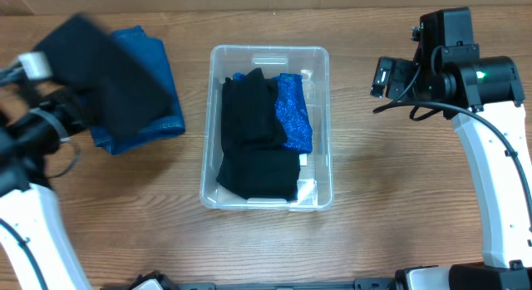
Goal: Pack container
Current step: 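Grasp the black cloth on the left with the left gripper, then lower the black cloth into the bin and release it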
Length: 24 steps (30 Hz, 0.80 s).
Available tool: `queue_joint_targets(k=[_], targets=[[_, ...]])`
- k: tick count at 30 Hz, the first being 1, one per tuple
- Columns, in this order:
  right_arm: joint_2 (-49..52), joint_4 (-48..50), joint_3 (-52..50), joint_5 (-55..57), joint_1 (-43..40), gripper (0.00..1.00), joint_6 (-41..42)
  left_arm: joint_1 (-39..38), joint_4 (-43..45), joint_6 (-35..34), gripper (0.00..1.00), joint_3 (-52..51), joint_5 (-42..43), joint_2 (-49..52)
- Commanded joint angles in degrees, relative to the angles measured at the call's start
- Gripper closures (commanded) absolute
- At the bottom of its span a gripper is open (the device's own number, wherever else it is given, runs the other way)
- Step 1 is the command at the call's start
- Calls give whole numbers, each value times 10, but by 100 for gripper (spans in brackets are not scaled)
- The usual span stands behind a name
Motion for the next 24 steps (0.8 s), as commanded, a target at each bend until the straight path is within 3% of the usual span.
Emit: queue_joint_targets(k=[1,2,4,8,12,16,20,21,22,23,24], targets=[[-2,0,0,-3,-12,0,11,-217,-10,187,96,7,-36,-36],[-2,-2,0,-3,-15,0,11,-269,-14,192,96,7,-74,-31],[-2,-8,0,-3,-24,0,11,-395,-4,129,96,7,-148,-4],[-2,-8,0,-3,-24,0,11,-538,1,47,96,7,-238,75],[-2,-8,0,-3,-24,0,11,-589,41,-59,96,7,-297,158],[-2,-8,0,-3,-24,0,11,-593,138,-62,96,7,-278,217],[-2,-6,0,-3,-24,0,11,-593,153,-66,96,7,-243,256],[-2,-6,0,-3,-24,0,11,-593,152,-66,80,7,-235,261],[-2,-6,0,-3,-24,0,11,-593,149,-65,34,7,-236,265],[-2,-7,0,-3,-24,0,11,-588,148,-65,0,9,-236,263],[-2,-8,0,-3,-24,0,11,-582,133,-54,0,22,-241,253]])
